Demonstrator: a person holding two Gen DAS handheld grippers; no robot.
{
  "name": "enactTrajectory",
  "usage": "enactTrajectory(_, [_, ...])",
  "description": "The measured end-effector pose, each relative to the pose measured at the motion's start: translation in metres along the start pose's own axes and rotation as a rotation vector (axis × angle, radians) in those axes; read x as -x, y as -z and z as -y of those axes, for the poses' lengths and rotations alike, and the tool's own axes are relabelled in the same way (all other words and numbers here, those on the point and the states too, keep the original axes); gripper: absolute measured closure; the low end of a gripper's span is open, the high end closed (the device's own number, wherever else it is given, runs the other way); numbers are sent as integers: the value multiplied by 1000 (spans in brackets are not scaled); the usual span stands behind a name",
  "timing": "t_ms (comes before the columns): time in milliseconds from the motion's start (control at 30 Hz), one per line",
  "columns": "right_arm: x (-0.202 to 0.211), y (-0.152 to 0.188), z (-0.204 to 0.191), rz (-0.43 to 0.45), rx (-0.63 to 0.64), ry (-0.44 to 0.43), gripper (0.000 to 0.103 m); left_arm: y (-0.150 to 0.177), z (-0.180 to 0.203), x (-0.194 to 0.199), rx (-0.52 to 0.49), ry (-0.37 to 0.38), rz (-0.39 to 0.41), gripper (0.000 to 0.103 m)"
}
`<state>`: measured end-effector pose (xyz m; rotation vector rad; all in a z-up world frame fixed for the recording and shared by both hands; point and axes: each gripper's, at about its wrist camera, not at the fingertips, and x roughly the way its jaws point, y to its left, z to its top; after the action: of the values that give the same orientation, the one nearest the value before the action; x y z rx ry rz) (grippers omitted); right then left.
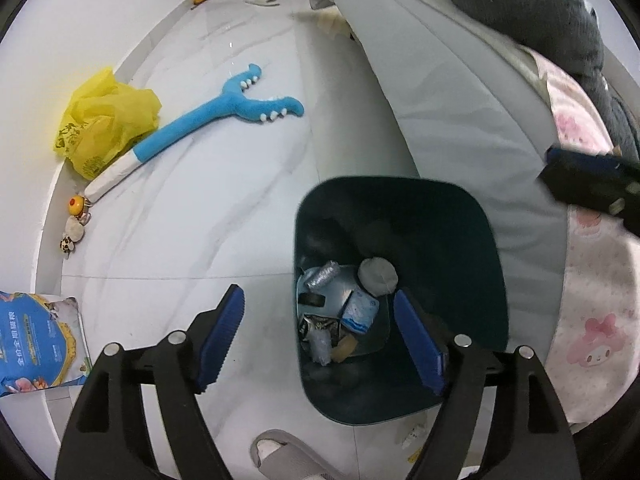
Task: Collect trash
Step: 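Open the right tool over the bin to drop the black clip, then return both tools from the bin to the bed above the tissue and tape core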
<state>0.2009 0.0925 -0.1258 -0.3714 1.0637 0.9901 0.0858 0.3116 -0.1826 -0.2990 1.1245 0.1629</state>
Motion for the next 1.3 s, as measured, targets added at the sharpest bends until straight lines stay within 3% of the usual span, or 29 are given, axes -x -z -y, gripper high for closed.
enactTrajectory(333, [-49, 10, -5, -126, -20, -12, 56, -6, -11, 33, -1, 3, 127, 15])
enactTrajectory(633, [-79, 15, -14, -198, 6, 26, 54, -13, -13, 72, 9, 52, 262, 15])
enactTrajectory(700, [-82, 16, -15, -207, 10, 33, 52, -16, -12, 81, 9, 62, 288, 15])
enactTrajectory(733, [-84, 16, -16, -212, 13, 40, 43, -17, -12, 85, 10, 68, 300, 15])
enactTrajectory(767, [-85, 16, -16, -214, 15, 49, 36, -18, -12, 89, 10, 71, 311, 15])
enactTrajectory(1000, [-72, 14, -17, -189, 22, 65, 31, -28, -3, 117, 19, 99, 379, 15])
enactTrajectory(1300, [-25, 6, -12, -90, 24, 64, 27, -37, 24, 143, -36, 93, 441, 15])
